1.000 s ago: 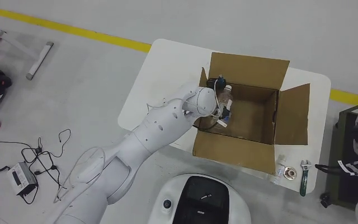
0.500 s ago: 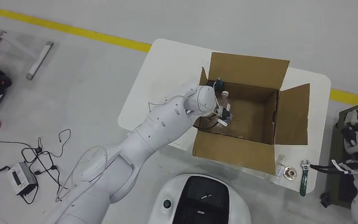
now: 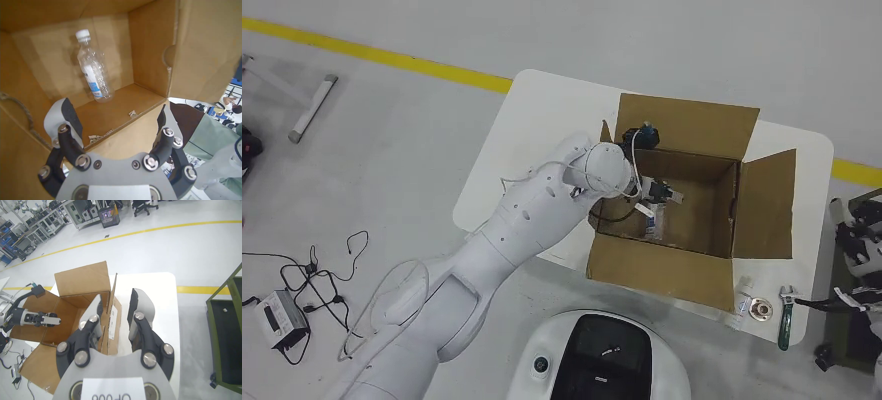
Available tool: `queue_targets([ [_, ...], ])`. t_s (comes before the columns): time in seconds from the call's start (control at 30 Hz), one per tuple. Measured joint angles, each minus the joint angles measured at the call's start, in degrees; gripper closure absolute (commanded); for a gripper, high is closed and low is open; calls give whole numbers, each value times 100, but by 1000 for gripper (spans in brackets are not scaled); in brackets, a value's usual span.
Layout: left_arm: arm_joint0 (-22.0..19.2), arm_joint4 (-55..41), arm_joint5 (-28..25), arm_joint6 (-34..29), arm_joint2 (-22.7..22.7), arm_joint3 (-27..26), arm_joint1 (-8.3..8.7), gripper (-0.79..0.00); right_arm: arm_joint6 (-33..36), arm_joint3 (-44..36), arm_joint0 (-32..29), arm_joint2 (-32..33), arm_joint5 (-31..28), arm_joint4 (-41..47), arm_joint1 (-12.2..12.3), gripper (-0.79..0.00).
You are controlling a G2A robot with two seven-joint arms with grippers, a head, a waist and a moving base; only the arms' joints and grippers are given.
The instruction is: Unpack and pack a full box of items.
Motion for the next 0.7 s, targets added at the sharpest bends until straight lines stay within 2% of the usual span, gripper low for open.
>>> queue_targets([
  [0.17, 266, 184, 110, -132, -616, -703, 227, -785, 284, 68, 119, -147, 259, 238, 13, -785],
  [0.4, 839, 642, 318, -477, -1462, -1968, 536, -785, 476, 335, 283, -650, 529, -66, 34, -785],
  [0.5, 1016, 981, 372, -633, -1676, -2340, 635, -785, 391, 587, 424, -908, 656, 14, 25, -785],
  [0.63, 1232, 1300, 481, -741, -1888, -2544, 727, -785, 320, 911, 632, -1202, 761, -34, 24, -782],
  [0.67, 1300, 1355, 498, -758, -1942, -2560, 749, -785, 296, 1013, 714, -1289, 804, -27, 22, -690],
  [0.7, 1347, 1401, 502, -767, -1980, -2561, 766, -785, 278, 1083, 774, -1348, 835, -30, 21, -646],
])
